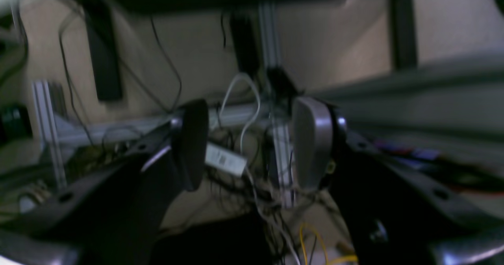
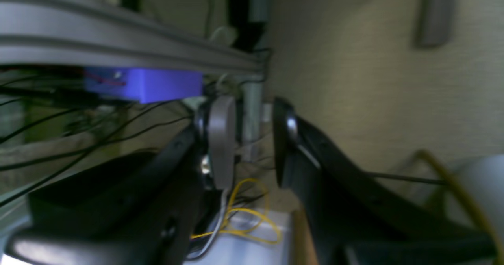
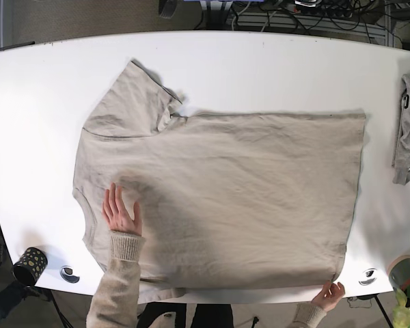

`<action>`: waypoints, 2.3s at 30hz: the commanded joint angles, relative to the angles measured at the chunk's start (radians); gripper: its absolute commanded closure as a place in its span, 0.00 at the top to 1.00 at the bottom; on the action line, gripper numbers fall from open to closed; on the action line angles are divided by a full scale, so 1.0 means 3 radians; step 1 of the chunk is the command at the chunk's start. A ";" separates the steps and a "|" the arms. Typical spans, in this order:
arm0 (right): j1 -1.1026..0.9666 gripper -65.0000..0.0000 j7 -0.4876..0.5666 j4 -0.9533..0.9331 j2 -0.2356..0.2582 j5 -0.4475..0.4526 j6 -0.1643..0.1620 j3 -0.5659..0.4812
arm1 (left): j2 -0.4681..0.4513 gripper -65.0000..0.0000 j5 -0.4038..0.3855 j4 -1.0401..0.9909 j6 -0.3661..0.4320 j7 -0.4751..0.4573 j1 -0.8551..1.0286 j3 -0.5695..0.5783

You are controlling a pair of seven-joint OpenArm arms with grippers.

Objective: Fold the T-shirt properly

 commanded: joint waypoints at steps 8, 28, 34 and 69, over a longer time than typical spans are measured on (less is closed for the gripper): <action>-0.0223 0.25 0.0058 0.0621 -0.0041 0.0174 0.0050 0.0263 | 0.0002 0.47 -0.0016 0.0603 -0.0007 -0.0060 0.0214 -0.0002; 0.0713 0.55 -0.1077 0.0953 0.0061 0.1632 0.0336 0.0570 | 0.0248 0.73 -0.0022 0.0777 -0.0007 0.0144 -0.0312 0.0008; 0.1153 0.56 -0.1911 0.0933 0.0015 0.2036 0.0495 0.0877 | 0.0248 0.73 -0.0022 0.0777 -0.0007 0.0180 -0.0451 0.0008; 0.1828 0.55 -0.3420 0.0073 -0.0373 0.2128 0.0526 0.1220 | 0.0238 0.72 -0.0011 0.0757 -0.0017 0.0676 -0.1192 -0.0140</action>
